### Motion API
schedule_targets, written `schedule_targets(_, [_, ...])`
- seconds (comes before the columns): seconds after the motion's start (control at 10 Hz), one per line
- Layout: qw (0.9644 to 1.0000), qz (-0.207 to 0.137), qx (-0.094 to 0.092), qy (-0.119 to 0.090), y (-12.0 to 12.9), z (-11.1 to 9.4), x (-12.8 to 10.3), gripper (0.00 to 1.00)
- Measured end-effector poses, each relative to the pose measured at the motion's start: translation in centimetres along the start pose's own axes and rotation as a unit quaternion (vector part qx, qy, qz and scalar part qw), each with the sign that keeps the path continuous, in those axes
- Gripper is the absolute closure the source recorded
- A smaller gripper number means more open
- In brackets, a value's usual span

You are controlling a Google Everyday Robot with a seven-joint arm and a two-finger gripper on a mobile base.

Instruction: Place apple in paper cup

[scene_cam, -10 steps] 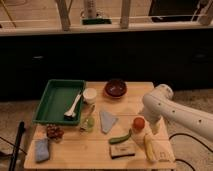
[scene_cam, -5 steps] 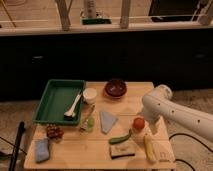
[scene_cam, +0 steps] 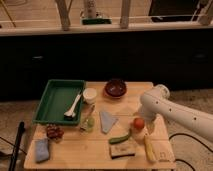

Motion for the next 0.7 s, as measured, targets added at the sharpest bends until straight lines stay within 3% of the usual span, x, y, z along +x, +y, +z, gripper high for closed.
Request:
schedule_targets(0.2, [0.9999, -0.011, -0.002, -0.009, -0.4, 0.7, -0.1, 0.26])
schedule_targets(0.7, [0.9995, -0.017, 0.001, -0.027, -0.5, 1.8, 0.3, 0.73])
